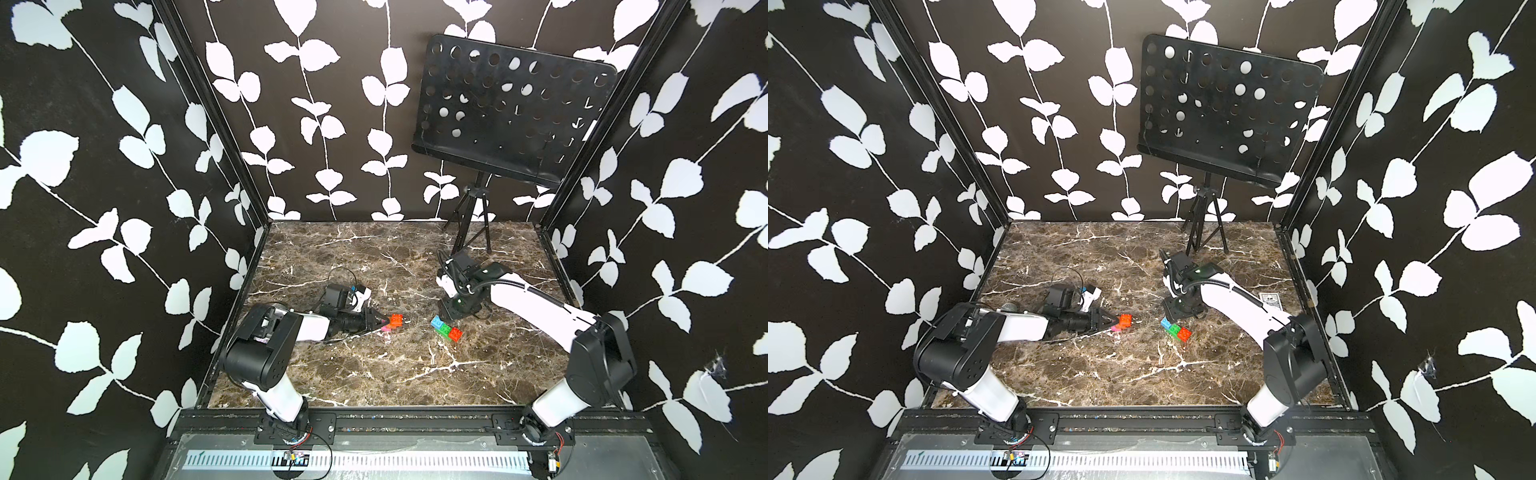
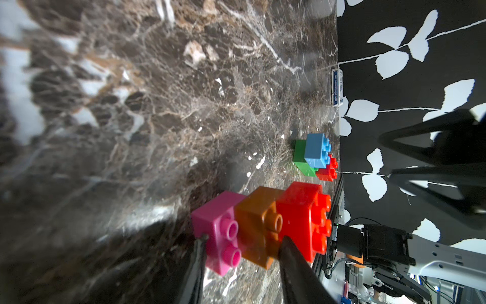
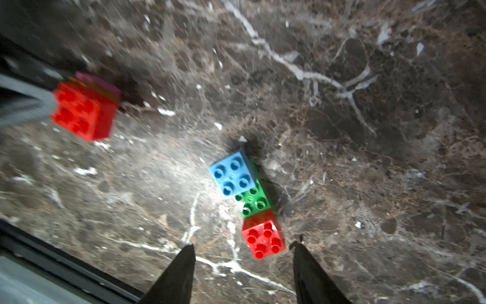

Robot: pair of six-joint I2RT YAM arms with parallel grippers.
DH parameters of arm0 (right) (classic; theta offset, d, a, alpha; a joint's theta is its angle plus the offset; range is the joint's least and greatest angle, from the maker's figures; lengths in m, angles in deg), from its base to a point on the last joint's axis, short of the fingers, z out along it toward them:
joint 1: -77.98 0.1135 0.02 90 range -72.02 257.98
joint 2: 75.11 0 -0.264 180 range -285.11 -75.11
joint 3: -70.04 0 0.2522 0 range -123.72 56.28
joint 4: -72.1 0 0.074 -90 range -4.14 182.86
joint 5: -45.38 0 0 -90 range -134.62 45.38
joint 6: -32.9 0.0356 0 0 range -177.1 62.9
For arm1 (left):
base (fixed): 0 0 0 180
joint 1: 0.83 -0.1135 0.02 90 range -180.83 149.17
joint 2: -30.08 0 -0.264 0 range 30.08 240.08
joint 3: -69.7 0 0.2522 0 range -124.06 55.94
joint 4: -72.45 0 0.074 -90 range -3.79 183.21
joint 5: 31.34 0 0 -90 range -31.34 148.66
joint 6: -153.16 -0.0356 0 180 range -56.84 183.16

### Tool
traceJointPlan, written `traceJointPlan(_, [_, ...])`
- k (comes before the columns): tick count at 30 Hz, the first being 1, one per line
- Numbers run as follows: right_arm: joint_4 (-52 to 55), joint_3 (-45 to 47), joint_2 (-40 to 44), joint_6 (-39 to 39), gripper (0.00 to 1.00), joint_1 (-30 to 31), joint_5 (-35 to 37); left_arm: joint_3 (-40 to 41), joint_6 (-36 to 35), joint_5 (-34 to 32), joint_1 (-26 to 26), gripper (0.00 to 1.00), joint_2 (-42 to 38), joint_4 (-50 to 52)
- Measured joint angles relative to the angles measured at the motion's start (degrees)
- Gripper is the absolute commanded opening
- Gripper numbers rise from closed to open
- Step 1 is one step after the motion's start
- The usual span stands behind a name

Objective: Assemble the letter y with lego
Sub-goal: Pick up the lego brick from the center of the board.

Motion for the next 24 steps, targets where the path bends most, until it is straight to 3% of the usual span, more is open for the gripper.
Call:
traceJointPlan(10, [2.05, -0.96, -7.50, -8.31, 0.58, 1.62, 1.25, -0.07, 0.00, -0.09, 0.11, 0.45, -0.02, 0.04])
traceJointPlan(24, [0.61, -2.25, -13.07, -11.52, 0.53, 2.58, 3.52, -0.15, 0.00, -0.09, 0.11, 0.45, -0.02, 0.24])
